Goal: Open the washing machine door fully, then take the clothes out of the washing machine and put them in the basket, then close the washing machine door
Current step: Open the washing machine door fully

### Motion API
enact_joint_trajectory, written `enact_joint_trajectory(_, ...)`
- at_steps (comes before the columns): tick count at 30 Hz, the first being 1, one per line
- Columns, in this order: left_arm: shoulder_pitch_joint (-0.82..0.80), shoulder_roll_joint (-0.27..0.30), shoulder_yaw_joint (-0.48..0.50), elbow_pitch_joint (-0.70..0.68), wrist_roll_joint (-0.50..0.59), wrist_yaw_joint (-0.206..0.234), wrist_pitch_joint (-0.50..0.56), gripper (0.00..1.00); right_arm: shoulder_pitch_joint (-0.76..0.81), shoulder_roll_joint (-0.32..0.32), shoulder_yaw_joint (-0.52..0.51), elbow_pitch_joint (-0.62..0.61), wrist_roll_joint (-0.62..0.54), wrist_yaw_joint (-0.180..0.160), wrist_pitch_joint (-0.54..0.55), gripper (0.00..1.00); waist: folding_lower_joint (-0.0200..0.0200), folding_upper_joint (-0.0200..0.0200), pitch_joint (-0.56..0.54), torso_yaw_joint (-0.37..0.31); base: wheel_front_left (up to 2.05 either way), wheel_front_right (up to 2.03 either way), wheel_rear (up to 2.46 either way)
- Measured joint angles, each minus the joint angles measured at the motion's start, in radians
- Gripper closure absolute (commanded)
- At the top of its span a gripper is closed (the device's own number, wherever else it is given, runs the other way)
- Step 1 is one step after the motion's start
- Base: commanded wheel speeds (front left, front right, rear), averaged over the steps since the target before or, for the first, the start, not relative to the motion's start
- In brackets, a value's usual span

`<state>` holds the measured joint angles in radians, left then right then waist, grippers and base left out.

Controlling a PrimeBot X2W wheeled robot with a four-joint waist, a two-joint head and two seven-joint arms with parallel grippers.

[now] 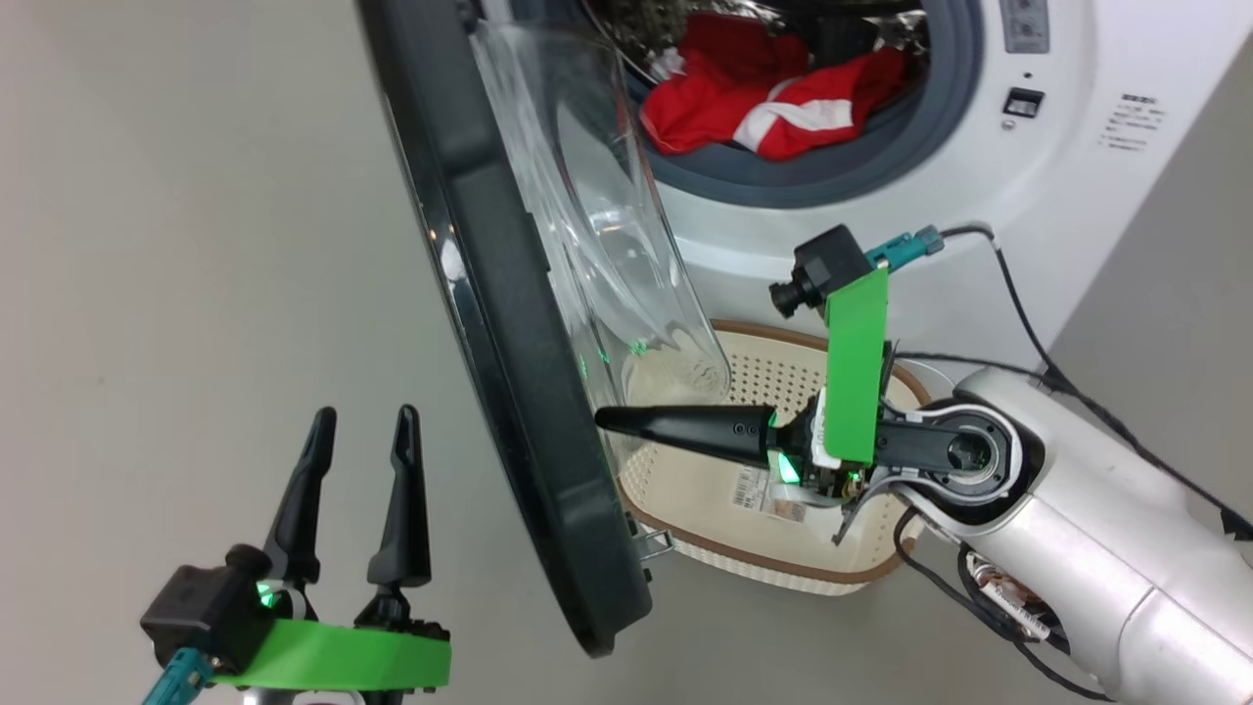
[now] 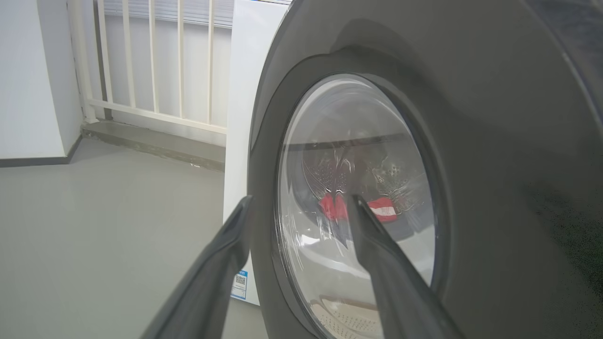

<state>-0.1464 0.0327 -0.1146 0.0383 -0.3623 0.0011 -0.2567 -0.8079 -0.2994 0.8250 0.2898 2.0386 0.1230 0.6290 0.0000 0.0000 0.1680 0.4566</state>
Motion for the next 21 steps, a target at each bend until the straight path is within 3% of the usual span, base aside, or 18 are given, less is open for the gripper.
enact_joint_trajectory(10, 0.031, 0.000, 0.014, 0.008, 0.000, 0.000, 0.000, 0.00, 0.027, 0.015, 0.027, 0.013, 0.002, 0.000, 0.000, 1.00, 0.0000, 0.0000, -0.037, 0.079, 0.00, 0.00, 0.00)
enact_joint_trajectory(21, 0.049, 0.003, 0.031, -0.016, -0.002, 0.009, 0.000, 0.00, 0.026, 0.052, 0.049, 0.036, 0.000, 0.000, 0.018, 1.00, 0.0000, 0.0000, -0.034, 0.094, 0.00, 0.00, 0.00)
